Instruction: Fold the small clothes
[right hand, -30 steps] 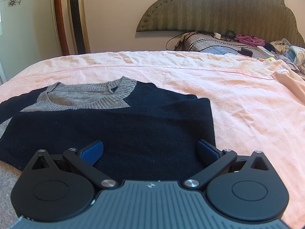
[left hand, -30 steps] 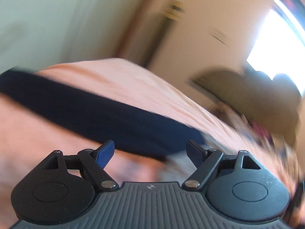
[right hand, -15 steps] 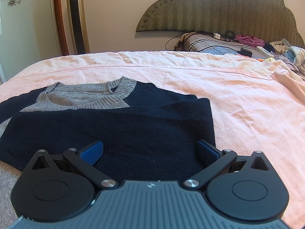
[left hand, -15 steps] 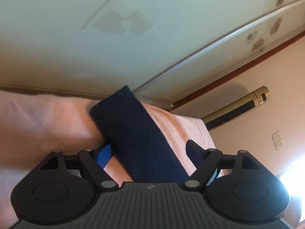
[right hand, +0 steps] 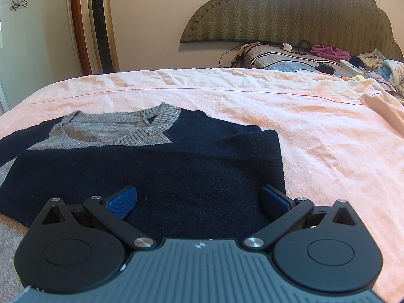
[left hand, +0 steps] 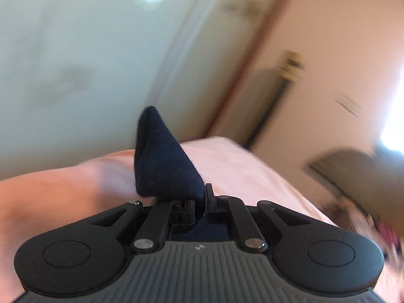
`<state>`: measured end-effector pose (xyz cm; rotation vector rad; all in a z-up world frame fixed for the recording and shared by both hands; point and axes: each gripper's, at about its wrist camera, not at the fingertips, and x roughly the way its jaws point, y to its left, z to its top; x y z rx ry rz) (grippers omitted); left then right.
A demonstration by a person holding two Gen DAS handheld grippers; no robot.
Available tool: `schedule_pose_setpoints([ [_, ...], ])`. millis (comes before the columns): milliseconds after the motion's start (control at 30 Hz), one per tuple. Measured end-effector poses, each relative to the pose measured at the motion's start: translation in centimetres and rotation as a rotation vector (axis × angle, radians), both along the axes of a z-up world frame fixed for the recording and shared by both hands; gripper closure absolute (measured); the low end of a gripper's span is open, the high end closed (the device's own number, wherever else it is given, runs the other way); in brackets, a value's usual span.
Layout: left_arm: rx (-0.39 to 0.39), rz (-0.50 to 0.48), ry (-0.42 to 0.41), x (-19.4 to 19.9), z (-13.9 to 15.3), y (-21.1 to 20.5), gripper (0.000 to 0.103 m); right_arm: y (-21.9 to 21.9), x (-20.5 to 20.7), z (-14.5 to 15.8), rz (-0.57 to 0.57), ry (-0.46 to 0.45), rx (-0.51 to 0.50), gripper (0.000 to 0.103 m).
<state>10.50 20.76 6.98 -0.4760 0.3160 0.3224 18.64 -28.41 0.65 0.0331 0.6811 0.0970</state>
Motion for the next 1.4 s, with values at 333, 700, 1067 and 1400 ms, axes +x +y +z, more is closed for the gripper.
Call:
schedule_pose_setpoints([
  [333,0.218,-0.633,0.251,3.2,-5.7,-21.6,0.083,-0.1,-0.1,0.1,-0.002,-0.005,0.019,0.000],
  [700,-0.005,-0.514,0.131,-1.6,-5.9,-15.6,0.005,0.3,0.0,0.1,0.002,0.002,-0.013,0.000],
  [1067,-0.156,-0.424,0.102,-0.9,-6.5,-12.0,0.005,7.2,1.5,3.5,0.235,0.353,0.540,0.017],
  [1400,-0.150,-0.422,0.100,-0.5,-6.9,-12.9,0.005,10.6,1.5,3.2,0.281,0.332,0.414,0.090],
])
